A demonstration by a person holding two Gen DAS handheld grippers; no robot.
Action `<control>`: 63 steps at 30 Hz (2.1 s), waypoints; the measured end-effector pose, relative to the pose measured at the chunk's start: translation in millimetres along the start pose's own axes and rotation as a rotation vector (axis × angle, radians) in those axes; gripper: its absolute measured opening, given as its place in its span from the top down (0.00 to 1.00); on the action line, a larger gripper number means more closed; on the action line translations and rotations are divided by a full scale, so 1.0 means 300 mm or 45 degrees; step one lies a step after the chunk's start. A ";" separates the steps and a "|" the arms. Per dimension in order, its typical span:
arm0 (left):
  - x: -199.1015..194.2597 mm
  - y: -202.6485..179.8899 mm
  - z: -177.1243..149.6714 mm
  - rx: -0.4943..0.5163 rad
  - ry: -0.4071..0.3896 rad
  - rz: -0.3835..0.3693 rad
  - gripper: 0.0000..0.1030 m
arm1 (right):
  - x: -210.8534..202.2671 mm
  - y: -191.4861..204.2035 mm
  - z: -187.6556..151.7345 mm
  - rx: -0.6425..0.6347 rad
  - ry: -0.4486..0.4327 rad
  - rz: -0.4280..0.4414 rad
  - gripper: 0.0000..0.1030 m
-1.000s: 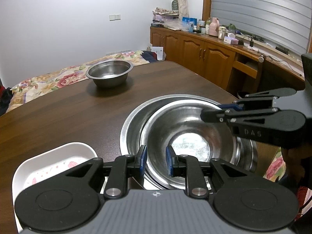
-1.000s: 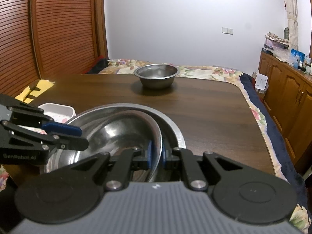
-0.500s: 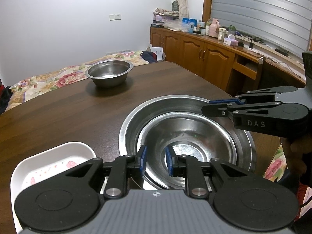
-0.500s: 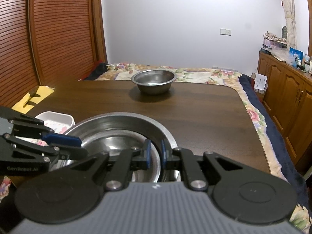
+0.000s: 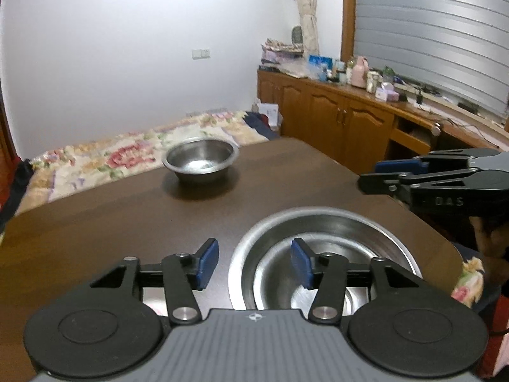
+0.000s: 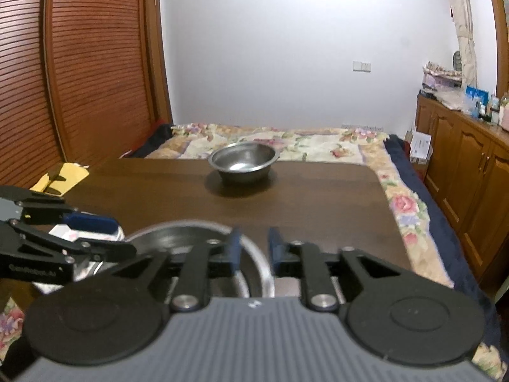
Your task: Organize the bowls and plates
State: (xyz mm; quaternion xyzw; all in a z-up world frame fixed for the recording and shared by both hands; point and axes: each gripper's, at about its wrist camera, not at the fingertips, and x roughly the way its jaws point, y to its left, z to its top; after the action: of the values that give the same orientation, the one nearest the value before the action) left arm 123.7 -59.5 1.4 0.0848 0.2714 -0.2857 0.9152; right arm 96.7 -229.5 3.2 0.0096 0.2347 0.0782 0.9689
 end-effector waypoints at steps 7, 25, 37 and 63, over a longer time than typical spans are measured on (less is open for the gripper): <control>0.074 0.086 0.093 -0.009 -0.025 0.042 0.43 | 0.032 -0.055 0.096 -0.085 -0.060 -0.048 0.62; 0.360 0.289 0.266 -0.119 0.061 0.147 0.43 | 0.475 -0.217 0.260 -0.044 0.072 0.124 0.62; 0.525 0.368 0.297 -0.136 0.127 0.180 0.43 | 0.672 -0.241 0.256 0.102 0.174 0.243 0.62; 0.651 0.375 0.296 -0.184 0.243 0.095 0.64 | 0.747 -0.207 0.236 0.167 0.269 0.310 0.74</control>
State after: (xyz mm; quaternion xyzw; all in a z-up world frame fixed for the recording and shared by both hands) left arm 362.2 -87.7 -30.7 0.0554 0.3738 -0.2217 0.8989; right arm 334.7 -254.6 -38.8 0.0927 0.3371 0.1801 0.9194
